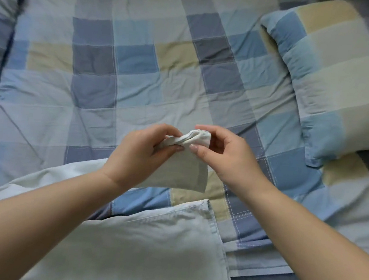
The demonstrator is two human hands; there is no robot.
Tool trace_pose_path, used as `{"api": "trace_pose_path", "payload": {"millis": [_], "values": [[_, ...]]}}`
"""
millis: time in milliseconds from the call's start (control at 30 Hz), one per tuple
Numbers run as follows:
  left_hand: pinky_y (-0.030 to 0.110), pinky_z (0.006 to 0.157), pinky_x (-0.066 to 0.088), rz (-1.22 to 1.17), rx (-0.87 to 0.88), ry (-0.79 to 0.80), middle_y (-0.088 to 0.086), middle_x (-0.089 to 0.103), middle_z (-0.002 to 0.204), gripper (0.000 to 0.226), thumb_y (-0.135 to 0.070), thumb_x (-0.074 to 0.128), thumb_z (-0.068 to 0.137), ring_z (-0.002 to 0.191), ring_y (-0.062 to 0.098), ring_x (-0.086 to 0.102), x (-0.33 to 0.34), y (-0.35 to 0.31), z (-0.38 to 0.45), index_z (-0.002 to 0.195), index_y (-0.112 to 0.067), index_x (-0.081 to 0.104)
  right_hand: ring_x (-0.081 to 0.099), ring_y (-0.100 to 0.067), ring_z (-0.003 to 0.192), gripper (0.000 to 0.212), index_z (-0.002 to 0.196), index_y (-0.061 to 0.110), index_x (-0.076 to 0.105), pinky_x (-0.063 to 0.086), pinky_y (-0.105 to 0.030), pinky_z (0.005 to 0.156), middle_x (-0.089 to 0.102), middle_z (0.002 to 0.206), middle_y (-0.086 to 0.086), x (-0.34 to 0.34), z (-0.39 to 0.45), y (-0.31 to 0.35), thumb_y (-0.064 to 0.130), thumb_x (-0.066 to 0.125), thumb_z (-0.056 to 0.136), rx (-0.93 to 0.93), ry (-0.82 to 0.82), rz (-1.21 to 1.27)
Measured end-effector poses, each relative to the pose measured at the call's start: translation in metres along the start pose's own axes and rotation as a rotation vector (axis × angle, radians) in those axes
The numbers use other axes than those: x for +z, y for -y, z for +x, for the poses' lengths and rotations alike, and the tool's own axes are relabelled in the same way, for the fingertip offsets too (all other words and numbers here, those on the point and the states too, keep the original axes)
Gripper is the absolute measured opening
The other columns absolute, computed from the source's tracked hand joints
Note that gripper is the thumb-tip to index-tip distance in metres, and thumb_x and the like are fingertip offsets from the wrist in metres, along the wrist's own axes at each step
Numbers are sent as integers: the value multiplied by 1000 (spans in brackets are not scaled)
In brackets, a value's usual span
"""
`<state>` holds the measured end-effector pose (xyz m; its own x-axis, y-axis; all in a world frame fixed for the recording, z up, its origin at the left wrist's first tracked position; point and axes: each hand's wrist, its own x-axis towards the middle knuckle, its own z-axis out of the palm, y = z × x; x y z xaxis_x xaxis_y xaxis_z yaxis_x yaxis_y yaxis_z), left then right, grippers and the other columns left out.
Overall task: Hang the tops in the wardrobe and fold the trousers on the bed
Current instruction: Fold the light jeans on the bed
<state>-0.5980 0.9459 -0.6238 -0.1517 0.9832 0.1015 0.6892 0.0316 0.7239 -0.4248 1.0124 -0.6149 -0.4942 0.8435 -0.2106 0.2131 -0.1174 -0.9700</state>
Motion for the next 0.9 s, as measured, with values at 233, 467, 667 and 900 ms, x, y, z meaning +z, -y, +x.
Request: {"api": "trace_pose_path", "payload": {"millis": [233,467,667,900], "values": [[27,73,38,156,-65,5,-4,61,101,32,-1,58,80,93,17,55,-8,19,-24,108,-16,61,50,-2,100,9,90,12,61,36,-16,86,55,106,2,27,-19,6,20,58,86,-265,-233,-430],[30,80,36,279,-497,-108,6,54,112,29,0,56,80,105,26,51,-47,92,-79,107,-11,57,39,-6,59,20,102,7,52,20,-23,55,45,68,17,50,-21,-7,18,44,88,-320,-350,-443],[33,70,42,647,-753,25,7,65,102,21,-19,48,90,97,32,56,-90,134,-126,96,-21,68,41,-18,66,19,104,20,50,20,-28,57,48,69,12,47,-23,-24,28,43,88,-215,-385,-469],[34,69,45,833,-531,184,16,67,99,25,-31,46,98,91,37,62,-118,143,-59,98,-16,66,44,-23,76,8,101,23,50,26,-32,63,52,82,4,15,-5,-52,19,47,94,-39,-386,-579]]}}
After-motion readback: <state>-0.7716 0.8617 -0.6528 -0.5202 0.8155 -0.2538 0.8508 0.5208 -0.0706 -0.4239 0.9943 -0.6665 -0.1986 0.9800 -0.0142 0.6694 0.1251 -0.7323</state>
